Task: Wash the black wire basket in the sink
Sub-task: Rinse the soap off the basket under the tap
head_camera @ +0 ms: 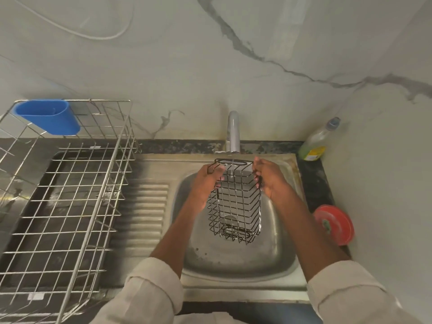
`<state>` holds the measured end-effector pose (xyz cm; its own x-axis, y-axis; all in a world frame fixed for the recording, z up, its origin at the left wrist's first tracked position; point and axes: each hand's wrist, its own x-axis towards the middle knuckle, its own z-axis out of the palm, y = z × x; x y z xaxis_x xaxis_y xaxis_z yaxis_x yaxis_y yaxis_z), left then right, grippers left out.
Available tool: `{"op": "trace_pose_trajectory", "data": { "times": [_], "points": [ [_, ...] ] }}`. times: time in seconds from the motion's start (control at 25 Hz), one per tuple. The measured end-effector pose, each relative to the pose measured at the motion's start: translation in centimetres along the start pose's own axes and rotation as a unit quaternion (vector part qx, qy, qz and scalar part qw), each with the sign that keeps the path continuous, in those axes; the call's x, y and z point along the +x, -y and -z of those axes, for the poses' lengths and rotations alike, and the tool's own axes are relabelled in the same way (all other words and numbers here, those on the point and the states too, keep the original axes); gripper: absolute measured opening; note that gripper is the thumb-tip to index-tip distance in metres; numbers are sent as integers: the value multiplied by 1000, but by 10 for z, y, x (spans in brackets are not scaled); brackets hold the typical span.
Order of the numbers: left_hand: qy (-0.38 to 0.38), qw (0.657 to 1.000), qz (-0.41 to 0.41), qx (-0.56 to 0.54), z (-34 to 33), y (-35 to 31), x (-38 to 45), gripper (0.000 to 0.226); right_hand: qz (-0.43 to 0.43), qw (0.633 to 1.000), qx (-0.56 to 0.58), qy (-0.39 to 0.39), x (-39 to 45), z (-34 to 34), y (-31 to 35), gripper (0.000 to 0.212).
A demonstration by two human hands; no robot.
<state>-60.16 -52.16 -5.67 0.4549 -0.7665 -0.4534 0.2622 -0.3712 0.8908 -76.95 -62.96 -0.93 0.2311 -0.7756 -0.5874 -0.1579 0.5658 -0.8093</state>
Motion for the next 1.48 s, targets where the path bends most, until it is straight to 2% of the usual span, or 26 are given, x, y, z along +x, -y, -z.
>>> {"op": "trace_pose_trajectory", "data": {
  "times": [0.16, 0.28, 0.44, 0.48, 0.56, 0.76, 0.92, 1.0, 1.16, 1.28, 1.36, 1.48],
  "points": [
    [8, 1000, -7, 25, -19, -2, -5, 34, 24, 999, -2, -29, -2, 17, -5, 24],
    [-25, 1000, -5, 11, -17, -2, -7, 31, 24, 999, -20, -25, -2, 10, -4, 28],
    [-67, 998, -3, 5, -10, -6, -13, 41, 40, 998, -44, -25, -11, -4, 1, 21],
    [-81, 997, 2, 5, -8, -6, -14, 46, 52, 997, -52, -31, -15, -7, 1, 16],
    [-116, 993, 20, -13, -4, -4, -15, 49, 87, 991, -91, -36, -31, -13, -1, 22],
    [-183, 981, 35, -53, 5, -4, -15, 33, 218, 957, -190, 21, -57, -41, -28, 42],
    [-158, 987, 11, -10, -8, -8, -19, 57, 196, 959, -204, -27, -50, -33, -32, 44],
    [-134, 991, -6, 15, -21, -15, -24, 55, 178, 961, -206, -52, -53, -19, -31, 43],
    [-80, 992, -40, 90, -52, -22, -28, 55, 192, 949, -211, -134, -60, 11, -37, 18],
    [-40, 991, -48, 116, -67, -30, -28, 60, 192, 950, -189, -158, -61, 22, -42, 14],
    [-45, 988, -56, 138, -68, -34, -26, 58, 186, 954, -180, -151, -63, 20, -41, 14],
    [-92, 981, -69, 159, -55, -37, -23, 55, 198, 950, -197, -137, -64, 4, -36, 12]
  ]
}}
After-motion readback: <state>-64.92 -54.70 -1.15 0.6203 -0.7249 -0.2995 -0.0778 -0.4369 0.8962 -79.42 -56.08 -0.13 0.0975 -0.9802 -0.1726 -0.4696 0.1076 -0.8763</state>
